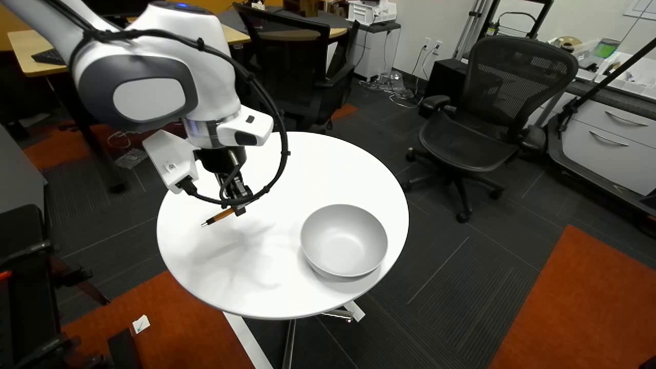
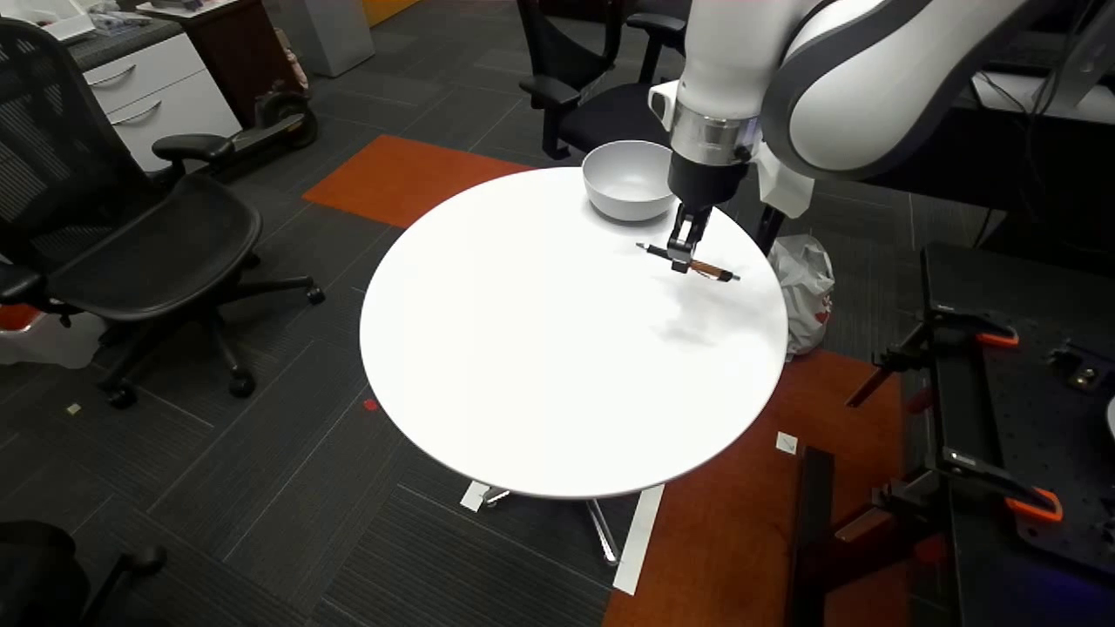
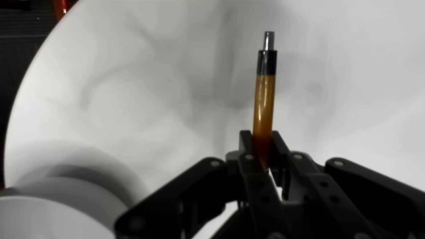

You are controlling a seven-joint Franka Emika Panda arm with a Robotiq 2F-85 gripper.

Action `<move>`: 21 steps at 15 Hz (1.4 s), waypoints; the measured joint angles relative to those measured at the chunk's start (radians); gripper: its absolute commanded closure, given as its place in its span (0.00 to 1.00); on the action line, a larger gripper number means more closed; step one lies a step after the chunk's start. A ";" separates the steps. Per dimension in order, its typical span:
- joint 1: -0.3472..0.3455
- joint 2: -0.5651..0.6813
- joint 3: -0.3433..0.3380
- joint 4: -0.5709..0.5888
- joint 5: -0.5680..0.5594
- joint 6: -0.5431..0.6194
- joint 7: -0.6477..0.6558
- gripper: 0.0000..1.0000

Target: Remove the pen from the grey bowl

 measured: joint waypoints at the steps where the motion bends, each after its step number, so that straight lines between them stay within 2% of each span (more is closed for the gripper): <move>1: 0.000 0.020 0.000 0.006 0.001 0.006 0.004 0.96; 4: 0.000 0.079 -0.005 0.043 0.003 0.009 0.006 0.96; 5: 0.000 0.096 -0.007 0.059 0.003 0.009 0.006 0.81; 6: 0.000 0.110 -0.010 0.073 0.003 0.009 0.006 0.59; 8: 0.000 0.130 -0.015 0.098 0.003 0.009 0.006 0.55; 15: -0.003 0.137 -0.016 0.137 0.003 0.009 0.006 0.02; 21: -0.009 0.137 -0.016 0.147 0.003 0.009 0.006 0.00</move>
